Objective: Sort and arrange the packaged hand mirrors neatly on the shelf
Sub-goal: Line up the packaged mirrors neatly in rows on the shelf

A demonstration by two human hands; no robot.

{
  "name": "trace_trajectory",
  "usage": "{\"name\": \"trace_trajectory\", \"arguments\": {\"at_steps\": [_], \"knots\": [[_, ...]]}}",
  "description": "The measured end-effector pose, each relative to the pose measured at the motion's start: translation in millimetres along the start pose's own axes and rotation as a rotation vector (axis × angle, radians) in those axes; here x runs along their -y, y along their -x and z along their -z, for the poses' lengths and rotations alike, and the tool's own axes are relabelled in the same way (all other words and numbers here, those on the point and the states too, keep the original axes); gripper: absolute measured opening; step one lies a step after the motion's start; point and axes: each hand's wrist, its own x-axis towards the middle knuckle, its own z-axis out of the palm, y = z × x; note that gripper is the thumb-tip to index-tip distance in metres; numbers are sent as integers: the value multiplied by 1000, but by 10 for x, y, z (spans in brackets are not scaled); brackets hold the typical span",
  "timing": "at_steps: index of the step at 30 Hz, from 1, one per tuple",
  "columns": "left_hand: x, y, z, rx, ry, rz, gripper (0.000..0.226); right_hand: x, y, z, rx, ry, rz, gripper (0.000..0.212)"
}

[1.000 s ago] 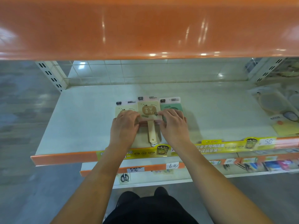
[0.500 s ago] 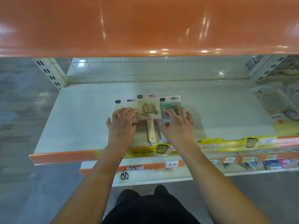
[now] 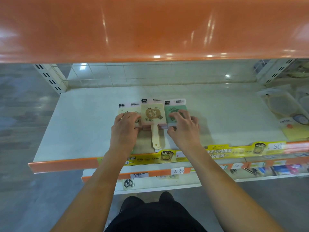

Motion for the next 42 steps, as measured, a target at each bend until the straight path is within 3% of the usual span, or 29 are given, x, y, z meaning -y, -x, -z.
{"name": "trace_trajectory", "arguments": {"at_steps": [4, 10, 34, 38, 42], "knots": [[-26, 3, 23, 32, -47, 8, 32, 18, 23, 12, 1, 17, -16, 48], [-103, 50, 37, -7, -154, -10, 40, 116, 61, -50, -45, 50, 65, 48], [-184, 72, 56, -12, -115, -66, 24, 131, 32, -133, -79, -10, 42, 42], [-169, 81, 100, 23, -134, -50, 32, 165, 81, -97, -89, 6, 17, 43], [-133, 107, 155, 35, -152, -57, 39, 180, 186, -81, -214, -58, 27, 39]]}}
